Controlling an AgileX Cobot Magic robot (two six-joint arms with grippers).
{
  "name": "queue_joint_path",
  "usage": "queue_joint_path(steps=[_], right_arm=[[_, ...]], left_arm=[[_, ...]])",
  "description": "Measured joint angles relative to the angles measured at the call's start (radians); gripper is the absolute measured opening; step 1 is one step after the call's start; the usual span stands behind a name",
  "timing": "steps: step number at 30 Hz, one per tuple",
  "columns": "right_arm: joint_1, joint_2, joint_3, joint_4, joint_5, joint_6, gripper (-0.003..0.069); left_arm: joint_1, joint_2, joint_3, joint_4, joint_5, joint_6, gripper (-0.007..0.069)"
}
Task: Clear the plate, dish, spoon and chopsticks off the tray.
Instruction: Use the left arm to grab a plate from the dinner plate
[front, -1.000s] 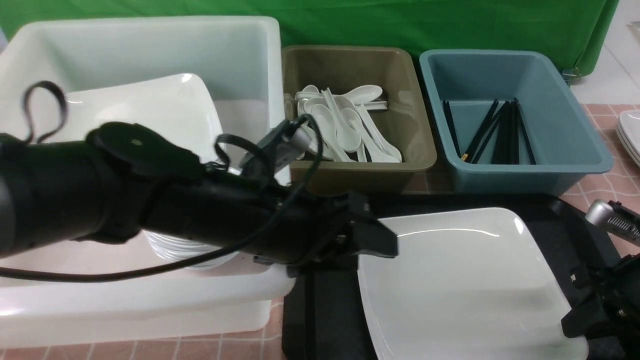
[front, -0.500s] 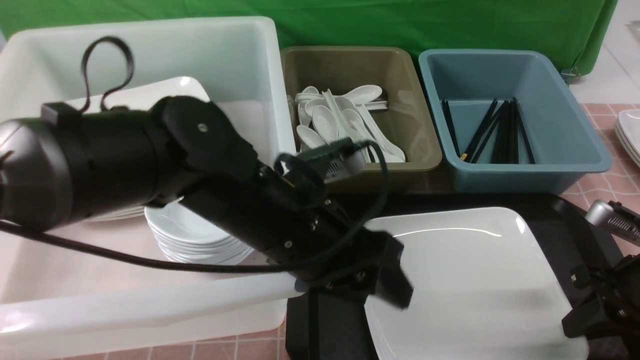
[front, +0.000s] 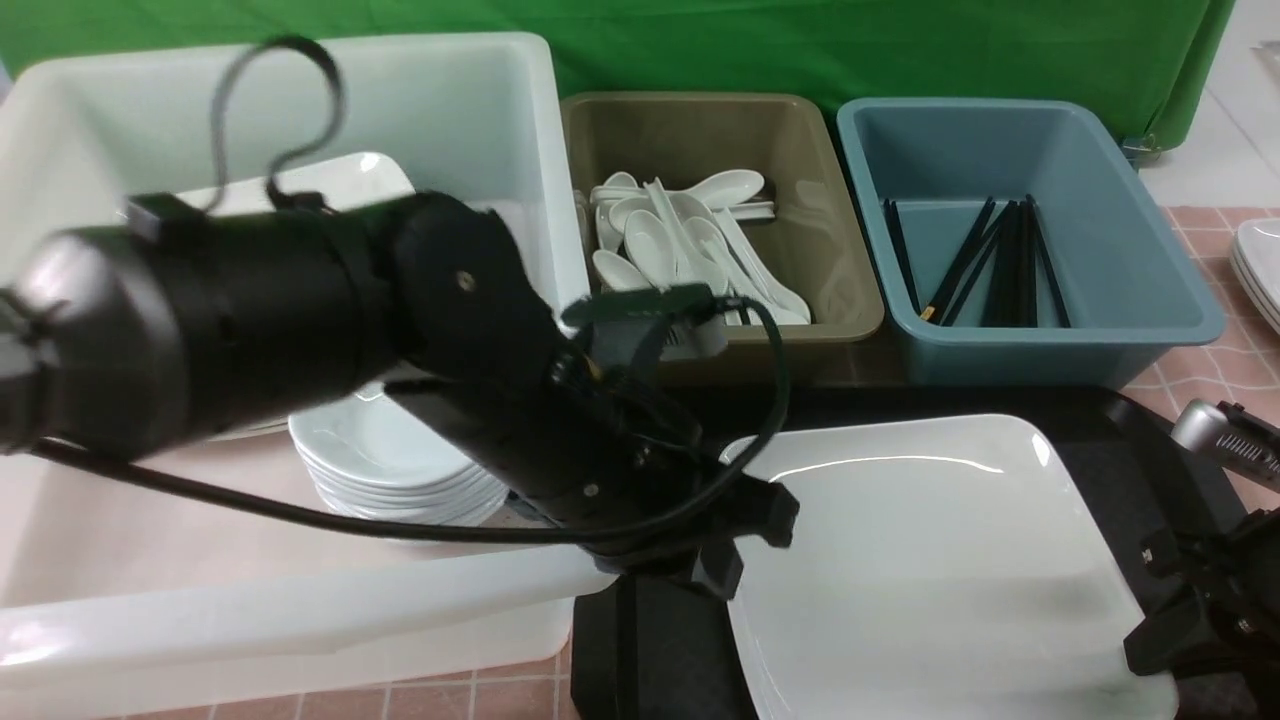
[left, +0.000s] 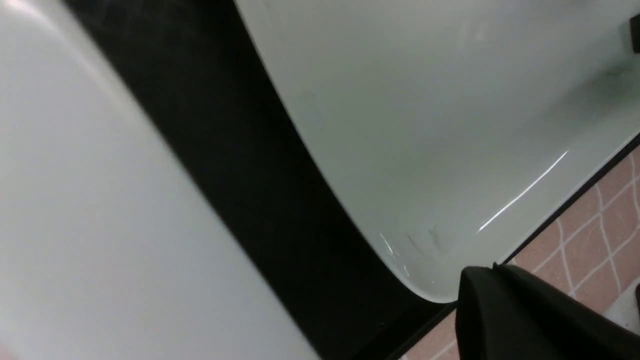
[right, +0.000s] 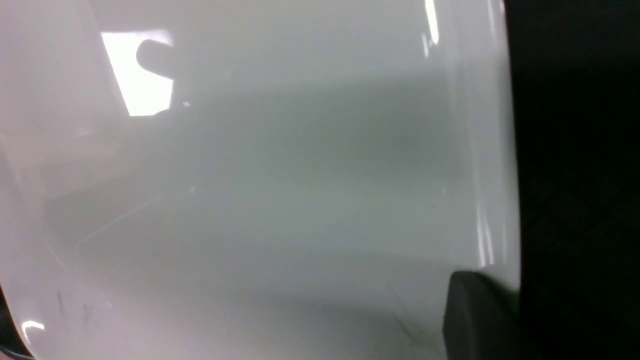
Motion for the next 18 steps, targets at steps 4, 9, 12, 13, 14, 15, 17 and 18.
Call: queue_joint_path(steps=[4, 9, 12, 13, 14, 15, 17, 18], right_arm=[[0.000, 0.000, 0.000, 0.003, 0.001, 0.000, 0.0115], [0.000, 0.000, 0.000, 0.003, 0.001, 0.001, 0.0115], [0.000, 0.000, 0.000, 0.002, 0.001, 0.002, 0.0115], [0.000, 0.000, 0.000, 0.001, 0.001, 0.002, 0.0115], [0.000, 0.000, 0.000, 0.000, 0.002, 0.002, 0.0115], [0.000, 0.000, 0.000, 0.000, 0.002, 0.002, 0.0115], [0.000, 0.000, 0.000, -0.002, 0.002, 0.002, 0.0115], [0.000, 0.000, 0.000, -0.002, 0.002, 0.002, 0.0115]], left_arm=[[-0.012, 0.001, -0.013, 0.126, 0.085, -0.111, -0.0015], [-0.018, -0.024, -0.023, 0.307, 0.187, -0.218, -0.0015], [-0.018, -0.041, -0.016, 0.413, 0.266, -0.244, -0.0013], [-0.016, -0.050, -0.010, 0.460, 0.298, -0.258, -0.0011], [-0.015, -0.057, -0.006, 0.490, 0.314, -0.265, -0.0011], [-0.012, -0.066, -0.003, 0.502, 0.314, -0.269, -0.0010], [-0.006, -0.091, 0.001, 0.489, 0.284, -0.258, -0.0006], [-0.003, -0.103, 0.001, 0.454, 0.251, -0.237, -0.0003]])
